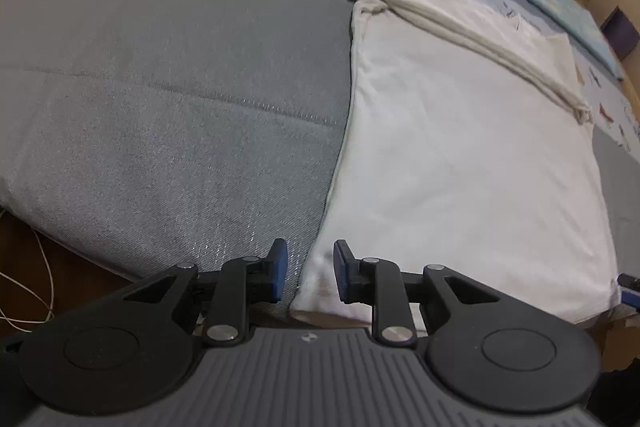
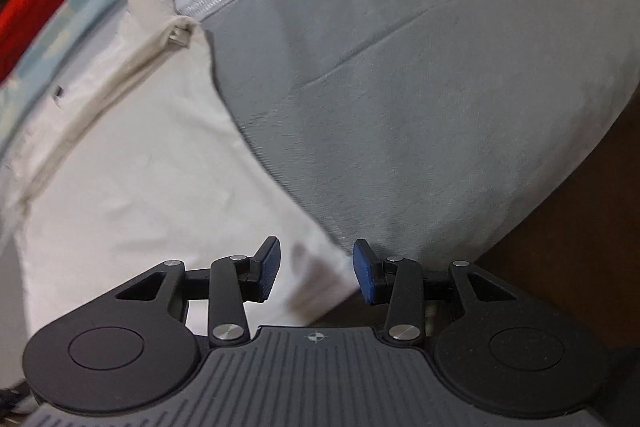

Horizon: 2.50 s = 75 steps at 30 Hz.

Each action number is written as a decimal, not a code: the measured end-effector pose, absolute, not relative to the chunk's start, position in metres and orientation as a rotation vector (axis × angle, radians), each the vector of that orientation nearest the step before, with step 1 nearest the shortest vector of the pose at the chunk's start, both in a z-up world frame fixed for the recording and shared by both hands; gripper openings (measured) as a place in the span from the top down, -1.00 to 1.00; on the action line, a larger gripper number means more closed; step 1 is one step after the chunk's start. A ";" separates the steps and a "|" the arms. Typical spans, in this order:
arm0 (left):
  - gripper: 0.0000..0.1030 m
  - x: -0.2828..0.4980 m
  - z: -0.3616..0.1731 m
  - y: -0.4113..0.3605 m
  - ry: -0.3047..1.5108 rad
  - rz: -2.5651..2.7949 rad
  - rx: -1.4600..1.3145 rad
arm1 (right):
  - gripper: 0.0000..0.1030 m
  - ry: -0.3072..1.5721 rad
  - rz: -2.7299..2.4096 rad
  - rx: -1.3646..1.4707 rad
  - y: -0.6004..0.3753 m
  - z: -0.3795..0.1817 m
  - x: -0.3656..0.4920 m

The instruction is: Fold small clothes

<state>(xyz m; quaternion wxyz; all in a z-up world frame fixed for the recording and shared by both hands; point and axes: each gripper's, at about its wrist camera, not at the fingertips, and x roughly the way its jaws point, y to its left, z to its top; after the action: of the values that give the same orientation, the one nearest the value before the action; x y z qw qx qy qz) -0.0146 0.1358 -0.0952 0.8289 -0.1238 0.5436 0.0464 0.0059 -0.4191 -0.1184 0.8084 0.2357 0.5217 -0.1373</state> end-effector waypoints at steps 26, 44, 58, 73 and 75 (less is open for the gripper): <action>0.87 -0.011 -0.115 0.116 1.218 0.016 -0.170 | 0.73 1.166 -0.174 0.333 -0.395 -0.124 0.005; 0.88 -0.015 -0.111 0.111 1.212 -0.006 -0.131 | 0.78 1.156 -0.129 0.276 -0.382 -0.119 0.003; 0.90 -0.076 0.026 0.139 0.961 -0.187 -0.081 | 0.82 0.878 0.053 0.416 -0.400 -0.008 -0.036; 0.89 -0.035 0.034 0.167 0.943 -0.207 -0.127 | 0.83 0.952 0.183 0.481 -0.426 0.030 -0.047; 0.89 0.012 0.010 0.169 0.984 -0.163 -0.146 | 0.83 0.951 0.173 0.471 -0.422 0.019 -0.010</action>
<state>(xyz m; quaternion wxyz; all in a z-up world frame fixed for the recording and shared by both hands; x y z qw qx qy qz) 0.0119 0.1690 0.0096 0.8756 -0.0699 0.4716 -0.0779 -0.0096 -0.4222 0.0187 0.8588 0.2245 0.4530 0.0823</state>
